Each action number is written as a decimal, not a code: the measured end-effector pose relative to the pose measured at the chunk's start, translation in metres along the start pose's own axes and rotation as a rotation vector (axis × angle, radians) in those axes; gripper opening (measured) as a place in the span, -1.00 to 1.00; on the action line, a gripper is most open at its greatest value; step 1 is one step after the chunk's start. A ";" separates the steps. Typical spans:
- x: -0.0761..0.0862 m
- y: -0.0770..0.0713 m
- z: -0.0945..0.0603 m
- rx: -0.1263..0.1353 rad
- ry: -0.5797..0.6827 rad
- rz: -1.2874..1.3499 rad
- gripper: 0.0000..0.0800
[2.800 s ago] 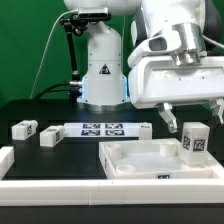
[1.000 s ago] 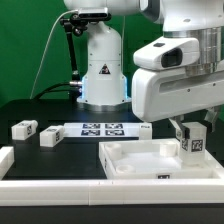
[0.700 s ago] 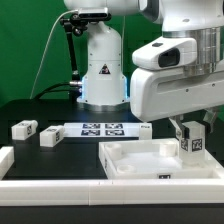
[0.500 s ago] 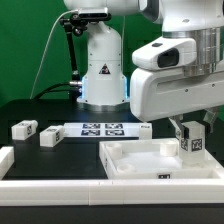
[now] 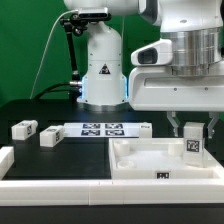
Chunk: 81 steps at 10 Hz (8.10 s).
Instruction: Assemble one leg
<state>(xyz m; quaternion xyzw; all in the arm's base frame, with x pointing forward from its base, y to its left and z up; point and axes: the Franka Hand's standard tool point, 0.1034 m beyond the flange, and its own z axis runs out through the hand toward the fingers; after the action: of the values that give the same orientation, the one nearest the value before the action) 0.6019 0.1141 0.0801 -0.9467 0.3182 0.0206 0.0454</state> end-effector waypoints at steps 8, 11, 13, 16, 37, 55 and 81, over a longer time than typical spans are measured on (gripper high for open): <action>-0.001 0.001 -0.001 -0.013 -0.013 0.004 0.42; -0.003 -0.004 -0.001 -0.024 0.000 -0.346 0.62; -0.007 -0.008 -0.001 -0.035 0.008 -0.553 0.62; -0.004 -0.006 0.001 -0.046 0.008 -0.846 0.62; 0.010 0.002 0.002 0.147 0.052 0.310 -0.27; 0.002 -0.012 0.003 -0.012 0.084 -0.955 0.62; 0.005 -0.019 0.006 0.021 0.142 -0.468 0.62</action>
Offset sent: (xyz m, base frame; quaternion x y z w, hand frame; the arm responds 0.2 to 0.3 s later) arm 0.0009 -0.0055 0.0001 -0.0241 -0.0128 0.1810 0.9831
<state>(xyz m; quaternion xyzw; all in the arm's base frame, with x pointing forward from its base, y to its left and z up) 0.6172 0.1266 0.0754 -0.9932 0.0930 -0.0603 0.0362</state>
